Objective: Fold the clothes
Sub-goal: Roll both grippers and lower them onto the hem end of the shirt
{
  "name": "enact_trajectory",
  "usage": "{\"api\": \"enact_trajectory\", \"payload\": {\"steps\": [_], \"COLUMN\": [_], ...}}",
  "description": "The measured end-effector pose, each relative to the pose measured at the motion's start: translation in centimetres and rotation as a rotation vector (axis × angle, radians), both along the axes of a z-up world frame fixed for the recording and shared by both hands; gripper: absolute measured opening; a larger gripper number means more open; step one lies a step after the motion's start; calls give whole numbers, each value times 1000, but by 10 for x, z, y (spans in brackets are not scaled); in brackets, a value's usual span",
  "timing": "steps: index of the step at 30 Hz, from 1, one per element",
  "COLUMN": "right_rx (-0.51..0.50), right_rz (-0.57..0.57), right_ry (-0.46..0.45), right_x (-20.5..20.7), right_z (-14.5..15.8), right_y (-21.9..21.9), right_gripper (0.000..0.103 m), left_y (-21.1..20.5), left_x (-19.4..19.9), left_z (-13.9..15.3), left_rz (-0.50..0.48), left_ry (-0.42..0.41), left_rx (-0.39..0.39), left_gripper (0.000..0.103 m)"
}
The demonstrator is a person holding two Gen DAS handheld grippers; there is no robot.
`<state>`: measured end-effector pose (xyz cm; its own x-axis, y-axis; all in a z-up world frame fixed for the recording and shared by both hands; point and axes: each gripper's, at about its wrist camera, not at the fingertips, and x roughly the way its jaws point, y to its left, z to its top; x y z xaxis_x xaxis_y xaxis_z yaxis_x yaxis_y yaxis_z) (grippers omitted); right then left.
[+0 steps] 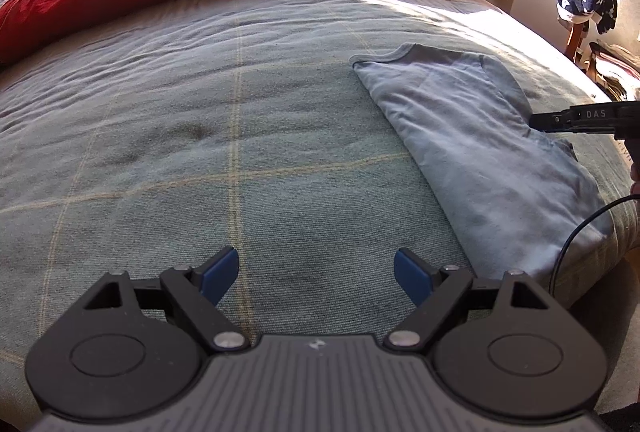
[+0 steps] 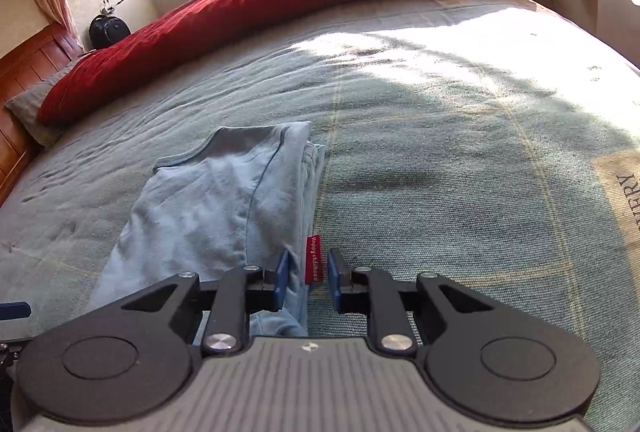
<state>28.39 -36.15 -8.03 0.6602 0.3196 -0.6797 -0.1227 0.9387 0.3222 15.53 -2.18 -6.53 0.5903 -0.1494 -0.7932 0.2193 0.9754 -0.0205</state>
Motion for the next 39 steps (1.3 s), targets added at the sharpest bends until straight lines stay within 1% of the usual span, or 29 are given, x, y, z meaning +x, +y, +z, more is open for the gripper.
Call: {"api": "enact_trajectory", "payload": {"steps": [2,5,6,12,15,19,21,23,28,30,33,35,36,37,39], "right_rx": [-13,4,7,26,22,28,36,42,66,94,144,202,231,270,351], "right_rz": [7,52,69,105,111,108,106,106,92,85,66,56,51,43,26], "right_ry": [-32,-51,-56,-34,-9,11,6,-4,-17,-23,-36,-33,-31,-19,18], "right_x": [-6,-19,-24,-35,-36,-40,-43,-46,-49,-51,-54,-55,-56,-55,-52], "right_z": [13,25,29,28,20,14,16,19,25,26,28,27,26,23,14], "right_y": [3,11,15,27,32,32,30,29,21,15,3,-10,-16,-24,-40], "right_gripper": [25,29,31,43,43,47,49,52,55,56,68,70,73,75,77], "left_y": [0,1,2,2,2,2,0,-1,-10,-14,-19,-20,-20,-21,-21], "left_x": [-1,-1,-1,-7,-11,-13,-12,-11,-6,-2,7,15,19,23,33], "left_z": [1,1,0,6,10,12,12,14,18,19,20,19,19,17,10], "left_rz": [-5,2,4,0,-3,4,9,4,-34,-50,-68,-65,-63,-60,-49], "left_ry": [-1,-2,-2,-15,-23,-25,-21,-19,-1,15,38,58,69,84,121], "left_rx": [-8,-12,-13,-14,-14,-10,1,-8,-79,-114,-186,-254,-288,-321,-389], "left_gripper": [85,85,85,85,85,85,85,85,85,85,85,85,85,85,85]}}
